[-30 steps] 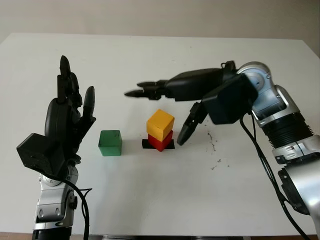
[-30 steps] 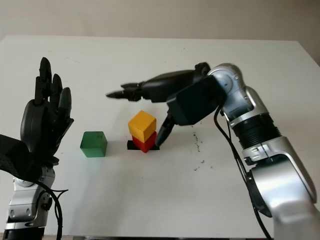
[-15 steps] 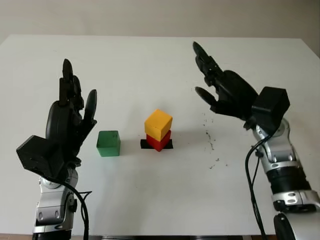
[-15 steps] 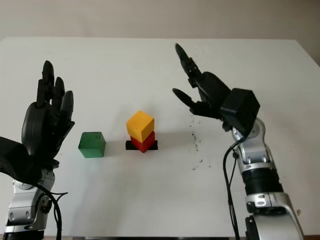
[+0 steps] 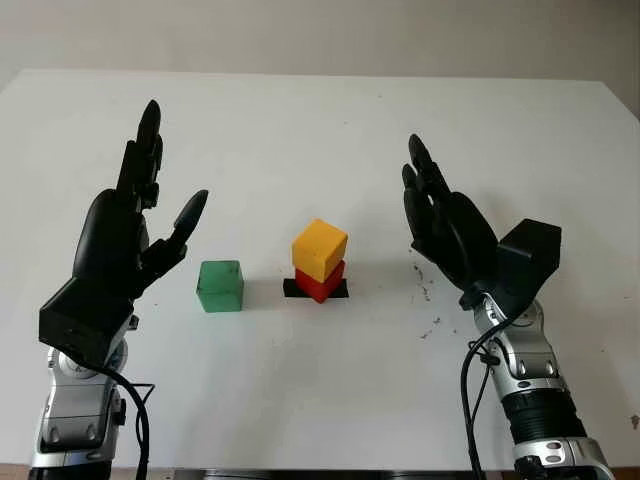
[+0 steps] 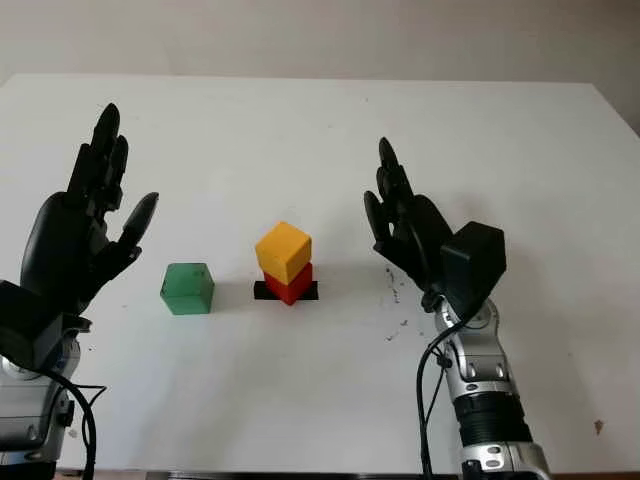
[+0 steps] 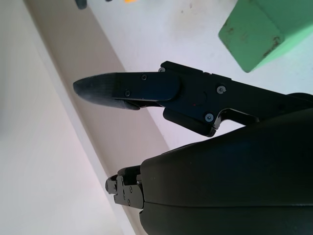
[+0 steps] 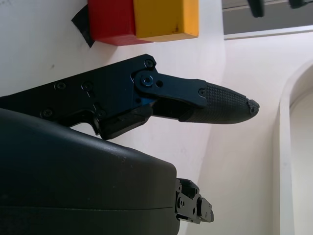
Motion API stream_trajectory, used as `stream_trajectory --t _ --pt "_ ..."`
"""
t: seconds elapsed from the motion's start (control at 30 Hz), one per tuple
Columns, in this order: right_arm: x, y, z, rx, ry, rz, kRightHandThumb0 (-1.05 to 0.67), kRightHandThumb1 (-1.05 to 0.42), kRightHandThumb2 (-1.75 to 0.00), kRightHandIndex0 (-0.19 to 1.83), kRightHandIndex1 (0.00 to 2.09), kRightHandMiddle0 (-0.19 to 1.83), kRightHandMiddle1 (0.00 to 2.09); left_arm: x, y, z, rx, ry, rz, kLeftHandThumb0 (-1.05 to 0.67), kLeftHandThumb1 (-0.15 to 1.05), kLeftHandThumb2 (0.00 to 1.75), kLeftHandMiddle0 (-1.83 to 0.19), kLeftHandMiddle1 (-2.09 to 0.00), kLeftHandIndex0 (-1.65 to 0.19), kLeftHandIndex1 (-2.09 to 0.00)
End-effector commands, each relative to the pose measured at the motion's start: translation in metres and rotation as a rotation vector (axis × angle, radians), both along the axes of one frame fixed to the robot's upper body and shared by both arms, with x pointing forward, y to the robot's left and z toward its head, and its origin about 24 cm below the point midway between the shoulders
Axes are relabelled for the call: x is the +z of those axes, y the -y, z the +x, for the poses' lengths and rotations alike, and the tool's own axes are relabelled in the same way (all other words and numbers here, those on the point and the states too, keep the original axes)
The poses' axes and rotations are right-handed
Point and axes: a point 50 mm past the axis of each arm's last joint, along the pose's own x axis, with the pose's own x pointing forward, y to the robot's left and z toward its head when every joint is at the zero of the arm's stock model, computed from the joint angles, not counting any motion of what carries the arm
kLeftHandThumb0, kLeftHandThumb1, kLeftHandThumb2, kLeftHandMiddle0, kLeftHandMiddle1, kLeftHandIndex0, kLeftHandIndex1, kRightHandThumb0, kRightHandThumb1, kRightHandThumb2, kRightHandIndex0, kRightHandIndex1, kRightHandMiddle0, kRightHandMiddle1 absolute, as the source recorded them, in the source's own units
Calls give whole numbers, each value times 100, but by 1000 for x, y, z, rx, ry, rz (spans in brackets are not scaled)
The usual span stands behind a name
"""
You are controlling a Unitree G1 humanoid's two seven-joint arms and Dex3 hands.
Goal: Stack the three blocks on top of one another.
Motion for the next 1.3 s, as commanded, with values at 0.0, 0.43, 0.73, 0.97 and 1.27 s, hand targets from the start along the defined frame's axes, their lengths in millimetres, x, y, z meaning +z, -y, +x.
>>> stream_trajectory --t 0.0,0.43,0.73,0.97,1.27 --pt "3 2 -3 -15 16 27 -78 -105 -65 -19 0 -19 0 7 -5 -5 22 12 87 -63 105 16 -14 -11 -11 -16" --pt "4 10 -3 -66 30 35 -79 -105 -63 -19 0 -19 0 38 -14 -5 36 -240 773 -68 86 4 -17 -5 -40 -15" --pt "6 12 -4 -85 32 49 -80 -105 -60 -19 0 -19 0 17 -8 2 -17 -369 831 -77 84 5 -11 -4 -36 -8" --pt "6 14 -6 -97 34 45 -80 -105 -60 -19 0 -19 0 -4 -6 3 -39 -381 808 -76 84 5 -9 -5 -36 -7" --pt "7 15 -7 -106 36 36 -80 -105 -58 -19 0 -19 0 -18 -1 3 -6 -283 791 -51 85 6 -29 -11 -72 -27"
